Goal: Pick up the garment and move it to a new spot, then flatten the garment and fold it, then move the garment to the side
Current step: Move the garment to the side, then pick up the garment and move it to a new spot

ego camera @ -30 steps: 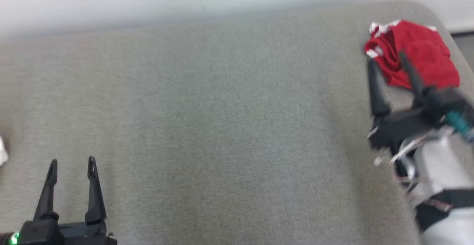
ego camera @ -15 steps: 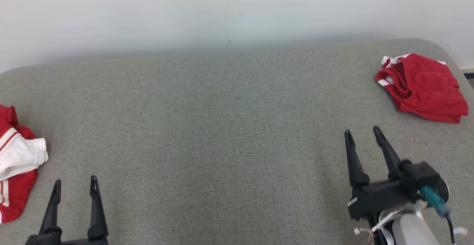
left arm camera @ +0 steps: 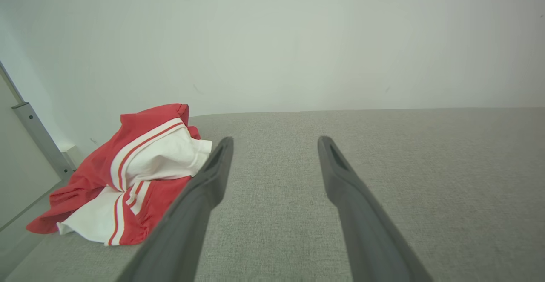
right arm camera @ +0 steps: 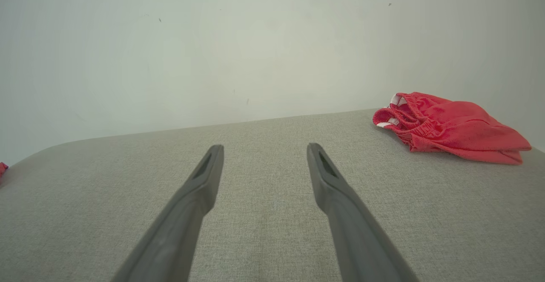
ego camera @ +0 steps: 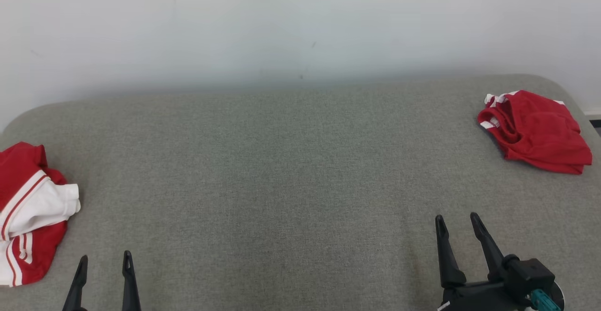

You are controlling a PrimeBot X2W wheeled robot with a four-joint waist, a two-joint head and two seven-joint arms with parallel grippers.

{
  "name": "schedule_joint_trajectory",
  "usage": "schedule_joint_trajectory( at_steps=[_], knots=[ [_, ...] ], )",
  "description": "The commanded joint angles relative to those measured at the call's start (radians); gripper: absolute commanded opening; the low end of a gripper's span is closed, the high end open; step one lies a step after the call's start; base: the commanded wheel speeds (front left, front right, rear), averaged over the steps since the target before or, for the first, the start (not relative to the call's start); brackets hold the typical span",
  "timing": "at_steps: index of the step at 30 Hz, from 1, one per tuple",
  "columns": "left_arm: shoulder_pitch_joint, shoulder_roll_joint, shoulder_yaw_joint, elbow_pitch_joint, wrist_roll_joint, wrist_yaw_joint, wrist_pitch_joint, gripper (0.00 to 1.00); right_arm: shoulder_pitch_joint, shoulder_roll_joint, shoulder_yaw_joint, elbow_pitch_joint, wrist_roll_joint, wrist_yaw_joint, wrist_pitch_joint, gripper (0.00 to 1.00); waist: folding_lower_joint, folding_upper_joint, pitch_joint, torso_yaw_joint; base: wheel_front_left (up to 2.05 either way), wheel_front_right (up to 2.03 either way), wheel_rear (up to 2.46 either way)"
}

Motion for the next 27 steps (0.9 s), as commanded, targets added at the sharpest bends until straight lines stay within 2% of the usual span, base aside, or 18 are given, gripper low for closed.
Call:
schedule_joint_trajectory(
  at_steps=[1,21,27],
  knots=[
    [0.013,0.001,0.002,0.007,0.008,-0.001,-0.003,1.00,0.025,0.014,-0.005,-0.008,-0.008,-0.003,-0.005,1.00,0.0001,0.0001,-0.013,0.010,0.00,0.00,0.00],
    [-0.001,0.010,-0.009,0.058,0.018,-0.003,-0.003,1.00,0.057,0.041,-0.005,-0.002,-0.020,-0.003,-0.005,1.00,0.0001,0.0001,-0.018,0.032,0.00,0.00,0.00],
    [-0.005,0.010,-0.005,0.065,0.019,0.003,-0.003,1.00,0.063,0.043,0.003,0.007,-0.009,-0.003,-0.005,1.00,0.0001,0.0001,-0.023,0.064,0.00,0.00,0.00]
  ],
)
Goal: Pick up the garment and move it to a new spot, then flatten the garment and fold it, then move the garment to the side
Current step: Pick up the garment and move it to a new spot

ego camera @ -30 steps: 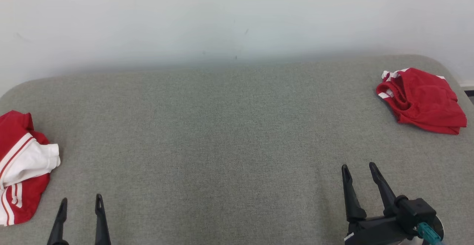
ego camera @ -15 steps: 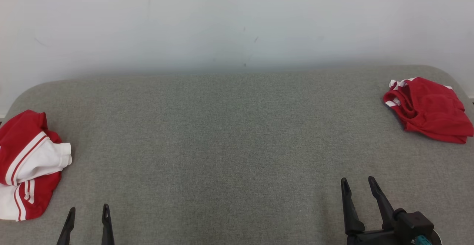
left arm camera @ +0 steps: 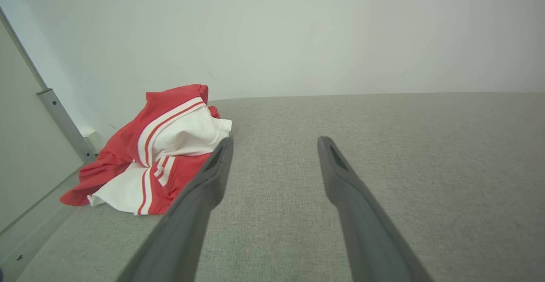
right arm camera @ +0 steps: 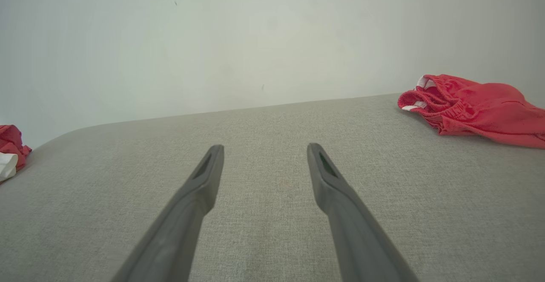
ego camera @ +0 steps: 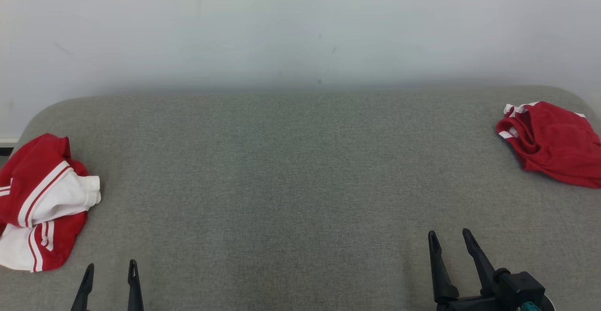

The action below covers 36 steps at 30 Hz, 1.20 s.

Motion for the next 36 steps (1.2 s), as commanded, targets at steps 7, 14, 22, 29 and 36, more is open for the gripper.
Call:
schedule_joint_trajectory(
  at_steps=[7,14,22,29,36],
  knots=[
    [0.002,0.009,0.009,0.012,-0.002,0.008,-0.003,1.00,0.013,0.008,0.011,0.008,0.017,-0.003,-0.005,1.00,0.0000,0.0000,-0.012,0.107,0.00,0.00,0.00],
    [0.004,0.014,0.015,0.020,-0.010,0.014,-0.003,1.00,0.014,0.009,0.017,0.020,0.019,-0.003,-0.005,1.00,0.0000,0.0000,-0.015,0.222,0.00,0.00,0.00],
    [0.015,0.014,0.024,0.022,-0.017,0.023,-0.003,1.00,0.012,0.009,0.023,0.029,0.018,-0.003,-0.005,1.00,0.0000,0.0000,-0.010,0.329,0.00,0.00,0.00],
    [0.019,0.010,0.030,0.021,-0.024,0.029,-0.003,1.00,0.003,0.001,0.026,0.027,0.015,-0.003,-0.005,1.00,0.0000,0.0000,0.000,0.405,0.00,0.00,0.00],
    [0.022,0.014,0.039,0.022,-0.026,0.029,-0.003,1.00,0.000,0.000,0.030,0.037,0.017,-0.003,-0.005,1.00,0.0000,0.0000,-0.001,0.446,0.00,0.00,0.00]
  ],
)
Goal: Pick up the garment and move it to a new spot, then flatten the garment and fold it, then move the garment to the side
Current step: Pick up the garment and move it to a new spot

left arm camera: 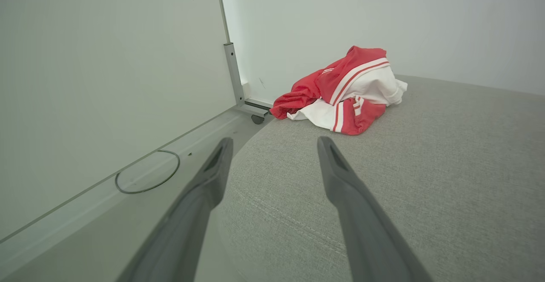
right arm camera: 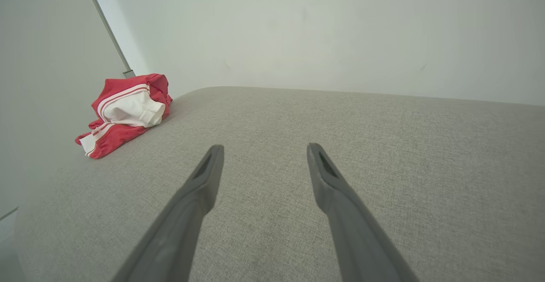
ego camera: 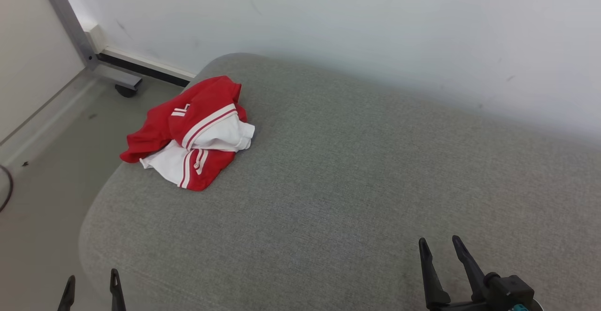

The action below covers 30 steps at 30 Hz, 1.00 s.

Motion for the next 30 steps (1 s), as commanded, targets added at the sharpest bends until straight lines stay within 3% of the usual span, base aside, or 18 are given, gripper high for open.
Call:
schedule_joint_trajectory(
  at_steps=[1,12,30],
  knots=[
    [0.007,0.002,0.001,0.001,0.001,-0.001,-0.003,1.00,-0.003,-0.001,0.001,0.001,-0.001,-0.003,-0.004,1.00,0.0000,0.0000,0.001,0.014,0.00,0.00,0.00],
    [-0.023,0.015,0.015,0.011,-0.011,0.001,-0.003,1.00,-0.013,-0.006,0.008,0.001,0.000,-0.003,-0.004,1.00,0.0000,0.0000,0.008,-0.007,0.00,0.00,0.00],
    [-0.466,0.187,0.044,0.115,-0.082,-0.046,0.033,1.00,-0.091,-0.039,-0.025,-0.065,-0.036,-0.003,-0.005,1.00,0.0000,0.0000,0.175,-0.195,0.00,0.00,0.00]
  ],
)
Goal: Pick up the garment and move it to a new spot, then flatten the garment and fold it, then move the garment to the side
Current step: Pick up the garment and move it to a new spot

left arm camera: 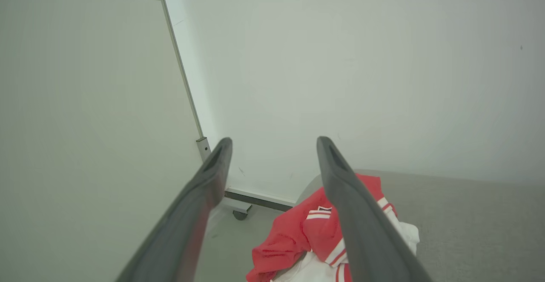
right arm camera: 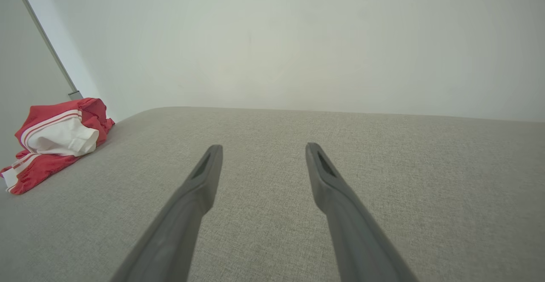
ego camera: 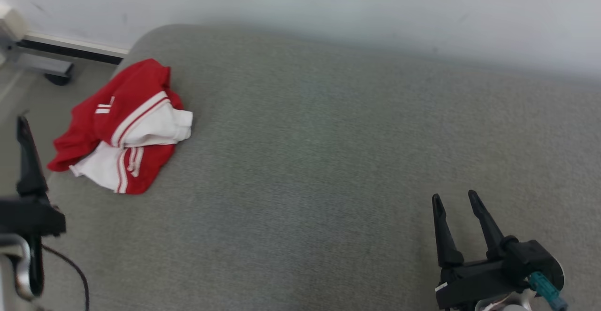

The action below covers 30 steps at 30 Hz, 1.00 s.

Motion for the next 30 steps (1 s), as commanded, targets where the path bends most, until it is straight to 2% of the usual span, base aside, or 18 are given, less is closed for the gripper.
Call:
schedule_joint_trajectory(
  at_steps=[1,6,15,23,27,30],
  knots=[
    [-0.036,0.011,0.003,0.010,-0.006,-0.005,0.001,1.00,-0.012,-0.002,-0.003,-0.010,-0.009,-0.003,-0.004,1.00,-0.0002,-0.0001,0.073,-0.083,0.00,0.00,0.00],
    [-0.183,0.065,0.007,0.082,-0.030,-0.011,0.026,1.00,-0.042,-0.012,-0.013,-0.047,-0.020,-0.003,-0.004,1.00,-0.0002,-0.0001,0.143,-0.166,0.00,0.00,0.00],
    [-0.369,0.144,-0.011,0.303,-0.052,-0.024,0.057,1.00,-0.072,-0.028,-0.026,-0.145,-0.045,-0.003,0.035,1.00,-0.0002,-0.0001,0.244,-0.241,0.00,0.00,0.00],
    [-0.440,0.166,-0.029,0.525,-0.087,-0.032,0.108,1.00,-0.067,-0.035,-0.038,-0.239,-0.052,-0.003,0.080,1.00,-0.0002,-0.0001,0.284,-0.265,0.00,0.00,0.00],
    [-0.461,0.166,-0.038,0.628,-0.108,-0.035,0.162,1.00,-0.059,-0.032,-0.044,-0.261,-0.059,-0.003,0.093,1.00,-0.0002,-0.0001,0.290,-0.264,0.00,0.00,0.00],
    [-0.470,0.156,-0.047,0.716,-0.131,-0.038,0.253,1.00,-0.059,-0.031,-0.042,-0.266,-0.060,-0.003,0.099,1.00,-0.0002,-0.0001,0.287,-0.263,0.00,0.00,0.00]
  ],
)
